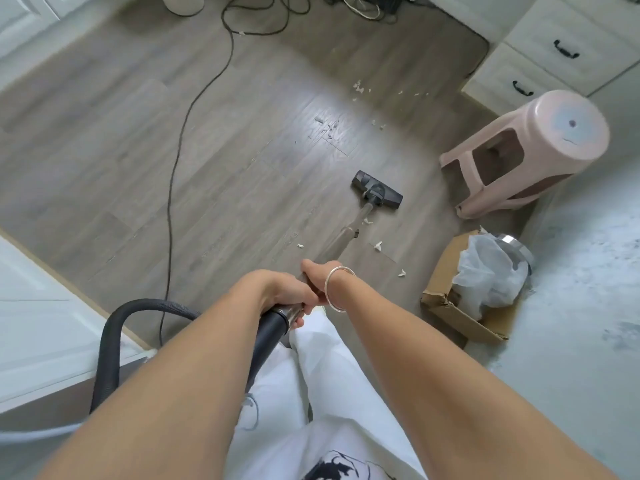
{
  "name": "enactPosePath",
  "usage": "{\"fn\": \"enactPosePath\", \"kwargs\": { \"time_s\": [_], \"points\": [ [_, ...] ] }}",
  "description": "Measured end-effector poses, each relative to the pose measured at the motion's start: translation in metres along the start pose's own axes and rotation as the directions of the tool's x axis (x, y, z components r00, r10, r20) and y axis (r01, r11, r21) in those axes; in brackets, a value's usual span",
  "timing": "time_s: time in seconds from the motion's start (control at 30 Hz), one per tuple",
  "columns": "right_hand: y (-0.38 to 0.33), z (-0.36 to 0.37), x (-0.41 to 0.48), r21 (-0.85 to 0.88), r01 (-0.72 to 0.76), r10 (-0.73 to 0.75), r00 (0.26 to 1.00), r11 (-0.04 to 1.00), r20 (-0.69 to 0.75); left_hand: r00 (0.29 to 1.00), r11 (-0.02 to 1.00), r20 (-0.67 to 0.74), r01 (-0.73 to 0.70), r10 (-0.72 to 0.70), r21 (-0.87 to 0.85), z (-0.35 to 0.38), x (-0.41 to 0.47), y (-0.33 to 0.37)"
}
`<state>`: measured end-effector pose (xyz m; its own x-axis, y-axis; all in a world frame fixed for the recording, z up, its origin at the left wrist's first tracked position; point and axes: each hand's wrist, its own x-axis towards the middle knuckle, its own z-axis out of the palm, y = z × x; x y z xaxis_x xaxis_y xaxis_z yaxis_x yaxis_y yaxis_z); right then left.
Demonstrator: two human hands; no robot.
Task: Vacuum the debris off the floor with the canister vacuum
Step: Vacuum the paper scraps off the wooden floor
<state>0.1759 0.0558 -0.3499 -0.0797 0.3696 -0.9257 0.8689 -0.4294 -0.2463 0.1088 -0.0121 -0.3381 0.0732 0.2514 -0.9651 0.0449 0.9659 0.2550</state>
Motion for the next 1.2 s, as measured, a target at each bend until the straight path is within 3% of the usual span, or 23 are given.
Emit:
{"fn": "enactPosePath", "kwargs": {
  "time_s": [0.13, 0.43, 0.5, 0.67, 0.87, 1.2],
  "points": [
    [0.023, 0.022, -0.009, 0.047, -0.037, 0.035, 0.998, 0.998, 0.053, 0.997, 0.984, 0.031, 0.058, -0.064, 0.166, 0.0, -0.006, -0.028],
    [0.039, 0.051, -0.044, 0.249, -0.077, 0.029, 0.981, 0.966, 0.191, 0.998, 0.975, -0.013, 0.069, -0.068, 0.212, -0.01, -0.031, -0.07],
    [0.039, 0.053, -0.052, 0.314, -0.06, 0.008, 0.986, 0.948, 0.164, 0.999, 0.98, -0.023, 0.05, -0.046, 0.191, -0.012, -0.035, -0.071],
    [0.041, 0.056, -0.065, 0.318, 0.018, -0.042, 0.997, 0.948, 0.07, 1.0, 0.991, -0.003, 0.018, -0.018, 0.134, -0.013, -0.049, -0.071],
    [0.043, 0.059, -0.087, 0.403, -0.031, -0.041, 0.985, 0.914, 0.168, 0.999, 0.988, -0.008, 0.035, -0.035, 0.149, -0.011, -0.067, -0.08],
    [0.091, 0.031, -0.076, 0.32, -0.029, -0.034, 0.981, 0.947, 0.19, 0.994, 0.989, 0.007, 0.11, -0.112, 0.1, 0.042, -0.046, -0.079]
  ]
}}
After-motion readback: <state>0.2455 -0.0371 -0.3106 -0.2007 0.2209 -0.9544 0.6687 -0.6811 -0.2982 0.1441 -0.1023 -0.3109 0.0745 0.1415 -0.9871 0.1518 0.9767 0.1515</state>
